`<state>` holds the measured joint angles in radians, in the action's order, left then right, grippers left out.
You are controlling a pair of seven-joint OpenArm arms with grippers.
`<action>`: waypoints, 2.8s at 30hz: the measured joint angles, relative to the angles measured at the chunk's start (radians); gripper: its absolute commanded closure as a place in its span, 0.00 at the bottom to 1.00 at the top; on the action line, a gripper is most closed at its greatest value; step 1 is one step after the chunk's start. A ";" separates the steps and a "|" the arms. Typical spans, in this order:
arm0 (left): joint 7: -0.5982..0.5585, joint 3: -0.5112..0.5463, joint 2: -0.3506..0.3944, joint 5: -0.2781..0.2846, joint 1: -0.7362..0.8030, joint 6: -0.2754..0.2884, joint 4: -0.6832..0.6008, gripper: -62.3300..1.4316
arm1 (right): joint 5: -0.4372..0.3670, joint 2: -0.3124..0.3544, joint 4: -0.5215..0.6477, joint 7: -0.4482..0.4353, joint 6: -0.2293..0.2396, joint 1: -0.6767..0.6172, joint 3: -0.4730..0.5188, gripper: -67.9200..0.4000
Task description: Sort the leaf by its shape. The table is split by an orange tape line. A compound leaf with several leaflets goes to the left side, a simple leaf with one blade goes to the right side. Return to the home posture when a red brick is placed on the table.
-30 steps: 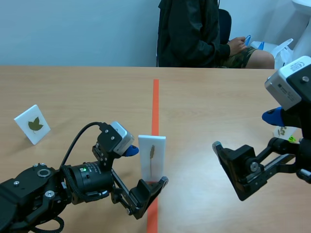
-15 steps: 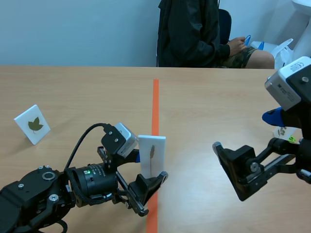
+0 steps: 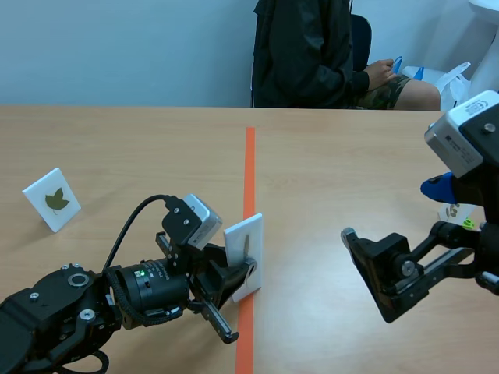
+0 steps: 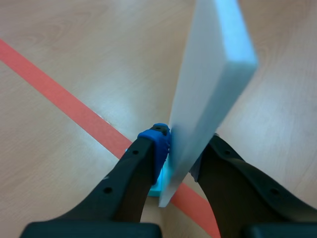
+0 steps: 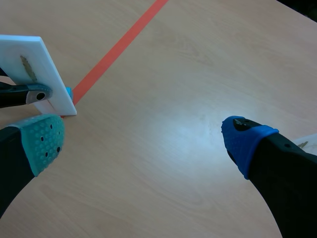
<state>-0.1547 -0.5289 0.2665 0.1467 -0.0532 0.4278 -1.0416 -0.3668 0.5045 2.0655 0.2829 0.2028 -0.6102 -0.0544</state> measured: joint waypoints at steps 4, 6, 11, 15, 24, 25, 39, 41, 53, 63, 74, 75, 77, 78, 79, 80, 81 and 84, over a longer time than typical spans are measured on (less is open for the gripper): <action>0.000 0.000 0.000 0.019 0.000 0.000 -0.002 0.91 | 0.000 0.000 0.000 0.000 0.000 0.000 0.000 0.00; 0.011 0.000 0.000 0.038 0.000 0.012 -0.015 0.91 | 0.000 0.000 0.000 0.000 0.000 0.000 0.000 0.00; 0.085 0.056 0.005 0.097 0.018 0.043 -0.163 0.91 | 0.000 0.000 0.000 0.000 0.000 0.000 0.000 0.00; 0.111 0.182 0.009 0.100 0.063 0.040 -0.333 0.91 | 0.000 0.000 0.000 0.000 0.000 0.000 0.000 0.00; 0.144 0.520 0.016 0.150 0.299 -0.024 -0.459 0.91 | 0.000 0.000 0.000 0.000 0.000 0.000 0.000 0.00; 0.144 0.550 0.016 0.150 0.325 -0.048 -0.454 0.91 | 0.000 0.000 0.000 0.000 0.000 0.000 0.000 0.00; 0.130 0.693 0.016 0.150 0.290 -0.196 -0.321 0.91 | 0.000 0.000 0.000 0.000 0.000 0.000 0.000 0.00; 0.131 0.693 0.016 0.150 0.262 -0.211 -0.259 0.91 | 0.000 0.000 0.000 0.000 0.000 0.000 0.000 0.00; 0.108 0.691 0.013 0.193 0.112 -0.271 -0.001 0.91 | 0.000 0.000 0.000 0.000 0.000 0.000 0.000 0.00; 0.074 0.687 0.013 0.222 0.106 -0.286 0.036 0.82 | 0.000 0.000 0.000 0.000 0.000 0.000 0.000 0.00; 0.067 0.686 0.021 0.221 0.107 -0.290 0.036 0.59 | 0.000 0.000 0.000 0.000 0.000 0.000 0.000 0.00; 0.066 0.686 0.025 0.222 0.108 -0.290 0.036 0.56 | 0.000 0.000 0.000 0.000 0.000 0.000 0.000 0.00; 0.067 0.686 0.036 0.221 0.111 -0.290 0.036 0.52 | 0.000 0.000 0.000 0.000 0.000 0.000 0.000 0.00; 0.067 0.686 0.042 0.221 0.111 -0.290 0.036 0.50 | 0.000 0.000 0.000 0.000 0.000 0.000 0.000 0.00; 0.068 0.686 0.048 0.221 0.111 -0.290 0.036 0.47 | 0.000 0.000 0.000 0.000 0.000 0.000 0.000 0.00; 0.067 0.686 0.053 0.221 0.111 -0.290 0.036 0.43 | 0.000 0.000 0.000 0.000 0.000 0.000 0.000 0.00; 0.065 0.686 0.058 0.221 0.111 -0.290 0.036 0.35 | 0.000 0.000 0.000 0.000 0.000 0.000 0.000 0.00; 0.034 0.686 0.073 0.222 0.111 -0.290 0.036 0.07 | 0.000 0.000 0.000 0.000 0.000 0.000 0.000 0.00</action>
<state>-0.1211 0.1574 0.3393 0.3687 0.0582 0.1379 -1.0054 -0.3668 0.5045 2.0655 0.2832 0.2024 -0.6102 -0.0544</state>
